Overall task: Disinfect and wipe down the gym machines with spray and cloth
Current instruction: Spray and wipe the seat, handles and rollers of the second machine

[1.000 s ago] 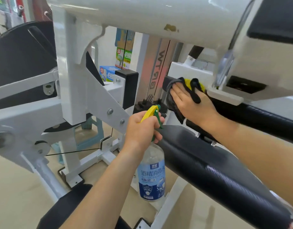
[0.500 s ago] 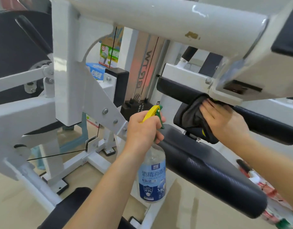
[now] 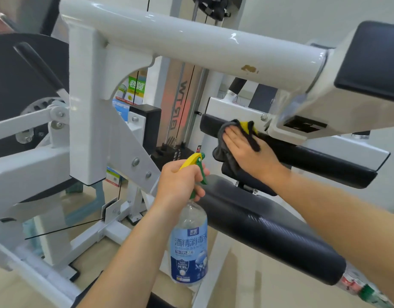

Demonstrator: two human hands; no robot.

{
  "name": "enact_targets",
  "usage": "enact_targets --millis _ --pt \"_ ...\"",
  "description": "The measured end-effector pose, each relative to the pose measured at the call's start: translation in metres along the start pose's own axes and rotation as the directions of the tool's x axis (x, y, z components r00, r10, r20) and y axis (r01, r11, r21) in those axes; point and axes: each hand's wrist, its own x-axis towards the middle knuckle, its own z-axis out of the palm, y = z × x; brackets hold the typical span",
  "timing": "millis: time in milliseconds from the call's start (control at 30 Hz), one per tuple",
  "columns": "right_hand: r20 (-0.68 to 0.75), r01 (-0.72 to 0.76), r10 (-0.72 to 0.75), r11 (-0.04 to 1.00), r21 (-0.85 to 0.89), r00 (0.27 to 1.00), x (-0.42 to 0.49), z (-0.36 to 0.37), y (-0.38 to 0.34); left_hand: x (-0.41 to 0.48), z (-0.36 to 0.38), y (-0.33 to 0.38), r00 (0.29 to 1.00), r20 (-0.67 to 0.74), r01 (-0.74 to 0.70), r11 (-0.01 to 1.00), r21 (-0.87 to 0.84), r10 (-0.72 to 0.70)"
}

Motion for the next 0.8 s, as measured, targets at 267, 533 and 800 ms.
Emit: enact_targets --millis 267,533,800 --pt "0.092 0.032 -0.033 0.999 0.012 0.995 0.079 -0.004 -0.028 0.02 -0.013 -0.015 1.0 -0.012 0.029 0.999 0.04 -0.029" --pt "-0.112 -0.089 0.094 0.995 0.051 0.989 -0.06 0.007 0.005 0.057 0.004 -0.017 0.998 0.053 0.033 0.999 -0.003 -0.033" --pt "0.058 -0.178 0.175 0.982 0.061 0.983 -0.099 0.024 0.014 0.084 0.028 -0.025 0.994 0.109 0.013 0.999 -0.047 -0.008"
